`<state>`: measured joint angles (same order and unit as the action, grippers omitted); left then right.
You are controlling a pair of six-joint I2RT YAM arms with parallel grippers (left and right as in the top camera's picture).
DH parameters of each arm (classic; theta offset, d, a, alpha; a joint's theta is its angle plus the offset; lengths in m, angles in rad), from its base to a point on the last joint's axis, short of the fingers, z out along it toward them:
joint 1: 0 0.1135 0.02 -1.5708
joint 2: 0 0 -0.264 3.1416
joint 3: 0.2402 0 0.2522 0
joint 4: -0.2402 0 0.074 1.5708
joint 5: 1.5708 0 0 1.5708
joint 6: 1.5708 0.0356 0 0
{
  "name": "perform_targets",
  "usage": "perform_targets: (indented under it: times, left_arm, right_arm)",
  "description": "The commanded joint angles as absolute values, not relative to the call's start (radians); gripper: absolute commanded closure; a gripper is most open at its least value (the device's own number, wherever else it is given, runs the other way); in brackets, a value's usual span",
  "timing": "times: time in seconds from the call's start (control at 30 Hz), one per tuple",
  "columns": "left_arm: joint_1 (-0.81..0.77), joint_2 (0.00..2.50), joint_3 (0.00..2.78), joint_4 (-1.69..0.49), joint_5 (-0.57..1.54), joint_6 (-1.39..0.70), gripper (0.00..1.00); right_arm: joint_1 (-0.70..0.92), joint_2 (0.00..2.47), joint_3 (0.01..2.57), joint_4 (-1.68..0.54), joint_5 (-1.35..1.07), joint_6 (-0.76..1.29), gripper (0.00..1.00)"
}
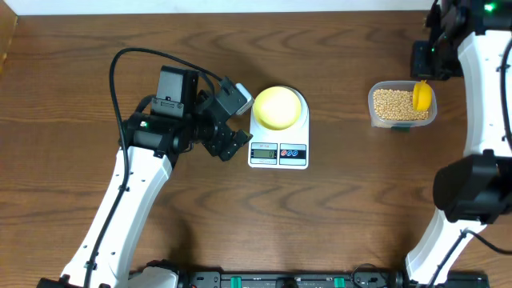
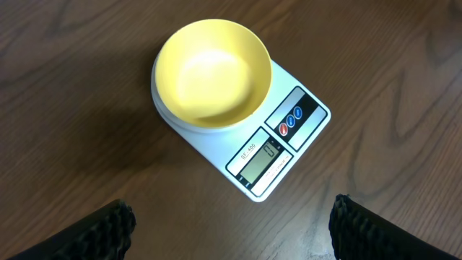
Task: Scoop item into bowl and weigh 50g on scale
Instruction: 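Move the held yellow scoop over the soybean tub with the right gripper, then lower the scoop into the soybeans and drag it to scoop beans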
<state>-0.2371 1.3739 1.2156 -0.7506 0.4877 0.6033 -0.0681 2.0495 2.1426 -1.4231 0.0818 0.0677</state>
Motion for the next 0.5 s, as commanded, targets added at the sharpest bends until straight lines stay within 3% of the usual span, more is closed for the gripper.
perform_targets:
  times: [0.0,0.47]
  left_arm:
    - [-0.232,1.367,1.198,-0.747,0.482,0.614,0.12]
    - [-0.232,1.367,1.198,-0.747,0.482,0.613,0.12]
  right_arm:
    - [-0.072,2.08,2.147,-1.421,0.179,0.105,0.99]
    - [-0.072,2.134,2.145,-1.348,0.193,0.108,0.99]
